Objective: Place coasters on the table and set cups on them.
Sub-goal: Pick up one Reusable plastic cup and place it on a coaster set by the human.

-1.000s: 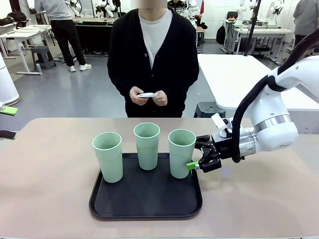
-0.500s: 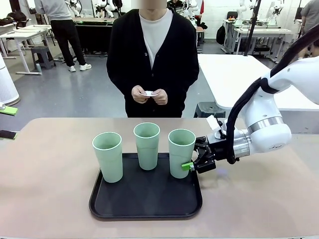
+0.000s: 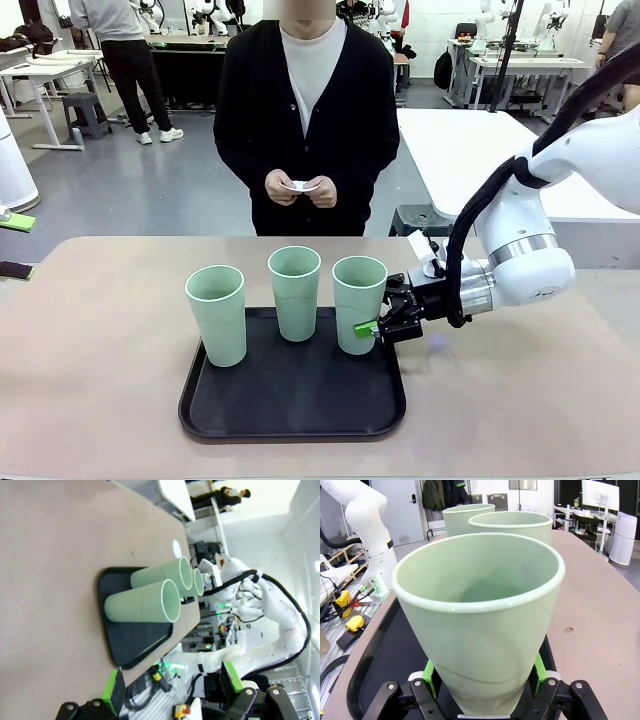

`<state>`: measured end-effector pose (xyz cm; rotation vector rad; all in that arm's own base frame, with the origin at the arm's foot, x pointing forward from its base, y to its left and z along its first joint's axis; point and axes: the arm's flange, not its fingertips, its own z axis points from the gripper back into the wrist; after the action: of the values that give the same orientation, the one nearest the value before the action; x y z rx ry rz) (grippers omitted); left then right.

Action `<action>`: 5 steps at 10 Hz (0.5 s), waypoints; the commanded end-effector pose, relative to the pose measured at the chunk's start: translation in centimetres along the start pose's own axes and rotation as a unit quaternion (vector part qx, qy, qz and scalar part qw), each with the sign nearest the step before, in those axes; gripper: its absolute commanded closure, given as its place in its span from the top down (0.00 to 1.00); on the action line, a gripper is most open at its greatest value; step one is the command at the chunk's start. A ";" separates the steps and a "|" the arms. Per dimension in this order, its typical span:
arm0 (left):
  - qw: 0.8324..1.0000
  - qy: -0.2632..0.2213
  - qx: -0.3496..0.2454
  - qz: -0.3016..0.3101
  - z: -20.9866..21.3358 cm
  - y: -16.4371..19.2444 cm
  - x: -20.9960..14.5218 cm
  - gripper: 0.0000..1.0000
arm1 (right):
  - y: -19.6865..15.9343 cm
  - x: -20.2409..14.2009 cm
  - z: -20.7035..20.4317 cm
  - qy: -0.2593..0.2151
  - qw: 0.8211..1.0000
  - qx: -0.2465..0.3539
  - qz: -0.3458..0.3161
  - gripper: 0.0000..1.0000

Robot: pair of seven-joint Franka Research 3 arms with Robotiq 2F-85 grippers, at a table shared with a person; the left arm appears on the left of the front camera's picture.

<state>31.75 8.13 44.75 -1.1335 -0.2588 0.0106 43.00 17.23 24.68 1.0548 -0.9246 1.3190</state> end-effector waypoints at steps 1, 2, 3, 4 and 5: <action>1.000 -0.003 -0.005 -0.002 0.2 0.1 0.0 1.00 | -0.5 -0.4 -0.5 -0.007 1.000 -0.004 0.002 0.00; 1.000 -0.003 -0.005 -0.002 0.2 0.1 0.0 1.00 | -0.4 -0.3 -0.4 -0.007 1.000 -0.005 0.001 0.00; 1.000 -0.003 -0.005 -0.002 0.2 0.1 0.0 1.00 | 0.5 0.8 0.3 -0.025 1.000 0.001 -0.016 0.00; 1.000 -0.003 -0.005 -0.002 0.2 0.1 0.0 1.00 | 1.4 2.7 1.6 -0.035 0.999 -0.004 -0.027 0.00; 1.000 -0.003 -0.005 -0.002 0.2 0.1 0.0 1.00 | 2.1 5.1 3.4 -0.053 0.998 -0.006 -0.028 0.00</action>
<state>31.75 8.13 44.74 -1.1336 -0.2587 0.0107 42.55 16.64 27.39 1.1148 -0.9475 1.2753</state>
